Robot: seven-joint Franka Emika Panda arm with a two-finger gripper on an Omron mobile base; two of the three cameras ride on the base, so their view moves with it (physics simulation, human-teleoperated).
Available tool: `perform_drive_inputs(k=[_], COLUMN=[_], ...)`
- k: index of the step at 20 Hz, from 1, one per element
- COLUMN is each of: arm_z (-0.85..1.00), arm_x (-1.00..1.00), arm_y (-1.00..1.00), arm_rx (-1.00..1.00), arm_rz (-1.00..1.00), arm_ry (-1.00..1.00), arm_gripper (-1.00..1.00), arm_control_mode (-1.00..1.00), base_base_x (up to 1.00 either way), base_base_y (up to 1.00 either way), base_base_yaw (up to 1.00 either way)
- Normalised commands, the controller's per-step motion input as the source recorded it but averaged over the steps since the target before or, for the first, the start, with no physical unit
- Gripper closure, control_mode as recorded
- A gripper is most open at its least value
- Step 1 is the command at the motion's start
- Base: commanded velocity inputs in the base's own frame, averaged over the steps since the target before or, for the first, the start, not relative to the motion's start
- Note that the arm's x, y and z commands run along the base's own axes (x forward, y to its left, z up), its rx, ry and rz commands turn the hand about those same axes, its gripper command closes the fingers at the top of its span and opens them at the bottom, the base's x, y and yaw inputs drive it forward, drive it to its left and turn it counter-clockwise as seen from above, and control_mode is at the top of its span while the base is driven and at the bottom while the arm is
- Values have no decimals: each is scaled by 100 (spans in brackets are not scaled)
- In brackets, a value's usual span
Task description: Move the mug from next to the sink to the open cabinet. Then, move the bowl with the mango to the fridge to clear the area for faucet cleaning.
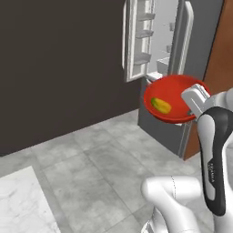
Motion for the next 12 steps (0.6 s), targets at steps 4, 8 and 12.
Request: perform_drive_inputs(k=[4,8,12], arm_z=[0,0,0], arm_x=[0,0,0], arm_y=[0,0,0], arm_rx=[0,0,0], arm_rz=[0,0,0], arm_ry=[0,0,0], arm_gripper=[100,100,100], arm_control_mode=[100,100,100], base_base_x=[100,99,100], base_base_y=[-22,-64,4], base_base_yaw=[7,7,0])
